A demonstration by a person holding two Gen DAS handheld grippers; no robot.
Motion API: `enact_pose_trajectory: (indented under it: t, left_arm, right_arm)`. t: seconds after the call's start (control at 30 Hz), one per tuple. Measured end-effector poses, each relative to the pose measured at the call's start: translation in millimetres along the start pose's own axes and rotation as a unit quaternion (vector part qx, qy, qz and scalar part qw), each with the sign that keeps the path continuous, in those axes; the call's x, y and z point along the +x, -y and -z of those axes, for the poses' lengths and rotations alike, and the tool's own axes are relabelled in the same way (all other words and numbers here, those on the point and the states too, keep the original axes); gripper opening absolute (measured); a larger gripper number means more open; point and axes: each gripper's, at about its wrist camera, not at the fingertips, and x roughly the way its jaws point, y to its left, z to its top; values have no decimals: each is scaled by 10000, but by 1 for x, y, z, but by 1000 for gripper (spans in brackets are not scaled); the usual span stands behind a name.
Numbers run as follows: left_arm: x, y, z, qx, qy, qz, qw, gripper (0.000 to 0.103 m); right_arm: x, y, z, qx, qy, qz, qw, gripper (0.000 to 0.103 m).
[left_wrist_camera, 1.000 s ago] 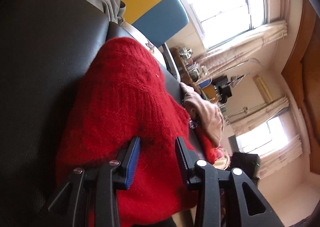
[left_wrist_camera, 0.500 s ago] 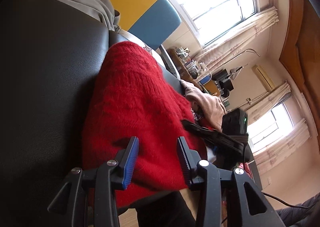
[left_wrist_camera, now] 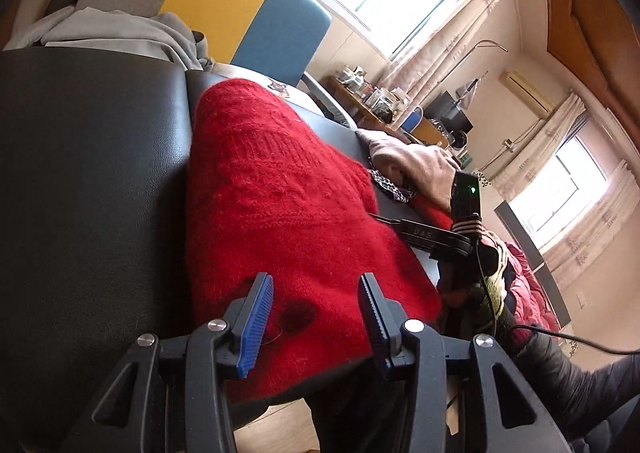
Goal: Fold clothes
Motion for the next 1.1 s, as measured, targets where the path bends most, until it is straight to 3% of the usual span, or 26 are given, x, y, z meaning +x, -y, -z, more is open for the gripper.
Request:
enact_pose_trajectory:
  t: [0.13,0.17,0.23,0.3,0.43,0.53,0.6,0.67,0.77,0.9,1.0,1.1]
  left_arm:
    - [7,8,-16,116,150,205,9996,47]
    - [15,12,-18,209,58,214,9995,47]
    - [36,18,-18,382,-300,14,9988,47]
    - [52,26,-9,671,-568,42,9961,47]
    - [60,31,1,737,-647,-30,9952,47]
    - [60,33,7,686,-628,6,9957,47]
    - [60,35,15,824,-691,-44,9942,47]
    - [68,35,27,1005,-778,-51,9919,47]
    - [73,39,37,1150,-740,-4,9906,47]
    - [65,50,30,1244,-720,-150,9895,47]
    - [38,50,25,1193,-284,-43,9924,47]
    - [29,47,24,1284,-92,-254,9913,48]
  right_arm:
    - [-2,7,-1,-30,27,4,10000,14]
    - [-2,8,-1,-37,18,38,10000,23]
    - [-12,12,-6,-57,68,228,9997,32]
    - [-37,1,-12,-423,394,369,9976,32]
    - [-80,-41,1,-1340,576,-437,9883,32]
    - [-74,-66,23,-1926,262,-678,9786,31]
    - [-56,-65,41,-2115,-169,-373,9765,28]
    - [-40,-44,56,-1930,-476,-104,9800,25]
    - [-43,-10,64,-1415,-331,-327,9888,26]
    - [-56,-24,38,-1560,-293,-359,9867,29]
    - [-68,-48,10,-1918,-203,-374,9805,32]
    - [-80,-81,-20,-2300,-70,-560,9716,35]
